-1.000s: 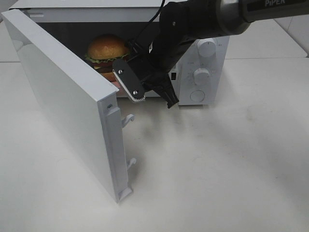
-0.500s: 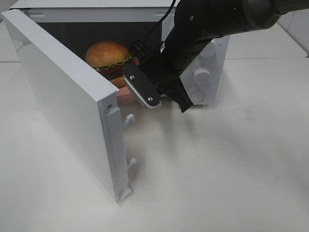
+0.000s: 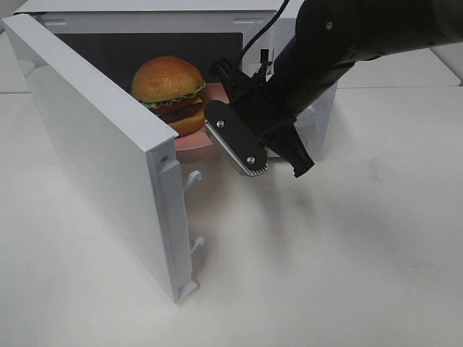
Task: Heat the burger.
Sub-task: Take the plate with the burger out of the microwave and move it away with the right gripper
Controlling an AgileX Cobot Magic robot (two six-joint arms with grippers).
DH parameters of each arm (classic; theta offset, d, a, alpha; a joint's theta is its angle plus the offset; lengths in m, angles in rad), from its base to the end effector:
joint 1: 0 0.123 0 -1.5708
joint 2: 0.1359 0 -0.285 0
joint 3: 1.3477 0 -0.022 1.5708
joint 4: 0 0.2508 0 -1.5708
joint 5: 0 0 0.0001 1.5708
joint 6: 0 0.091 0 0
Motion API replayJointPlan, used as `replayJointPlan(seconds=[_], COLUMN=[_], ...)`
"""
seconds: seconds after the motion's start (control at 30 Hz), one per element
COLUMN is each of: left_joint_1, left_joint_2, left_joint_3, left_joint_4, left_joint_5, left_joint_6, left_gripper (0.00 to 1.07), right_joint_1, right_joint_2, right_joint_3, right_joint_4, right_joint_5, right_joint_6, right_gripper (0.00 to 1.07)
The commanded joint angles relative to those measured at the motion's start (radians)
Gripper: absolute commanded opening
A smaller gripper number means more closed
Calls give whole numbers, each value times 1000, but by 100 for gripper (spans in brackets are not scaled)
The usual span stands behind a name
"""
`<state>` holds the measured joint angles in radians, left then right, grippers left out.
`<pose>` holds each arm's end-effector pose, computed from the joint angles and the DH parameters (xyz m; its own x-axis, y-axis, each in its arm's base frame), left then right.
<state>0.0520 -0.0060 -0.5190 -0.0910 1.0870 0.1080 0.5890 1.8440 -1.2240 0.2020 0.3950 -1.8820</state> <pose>-0.0089 -0.0078 0.2806 -0.4528 0.0418 -0.8907 0.0495 0.9985 0.0218 0.3249 0.2255 0.2038 0.6703 -0.7420 0.0141 -0.5832 -0.5384 -0.6083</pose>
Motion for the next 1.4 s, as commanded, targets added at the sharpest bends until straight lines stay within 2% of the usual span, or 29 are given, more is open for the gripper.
replayJointPlan(seconds=[0.03,0.57,1.07,1.4], left_joint_1=[-1,-1,-1,-1], left_joint_2=[-15,-15,-15,-15], left_joint_3=[2,2,2,2], left_joint_4=[-4,-4,-4,-4], left_joint_5=[-12,-12,-12,-12], left_joint_6=[-4,-4,-4,-4], left_gripper=[98,98,98,98], right_joint_1=[-3,20,20,20], right_joint_2=[-79,-228,-443,-540], right_joint_3=[52,226,424,492], right_joint_4=[2,30,53,12], right_joint_5=[-104,-168,-200,-194], right_joint_6=[-11,-10,44,104], right_gripper=[0,0,0,0])
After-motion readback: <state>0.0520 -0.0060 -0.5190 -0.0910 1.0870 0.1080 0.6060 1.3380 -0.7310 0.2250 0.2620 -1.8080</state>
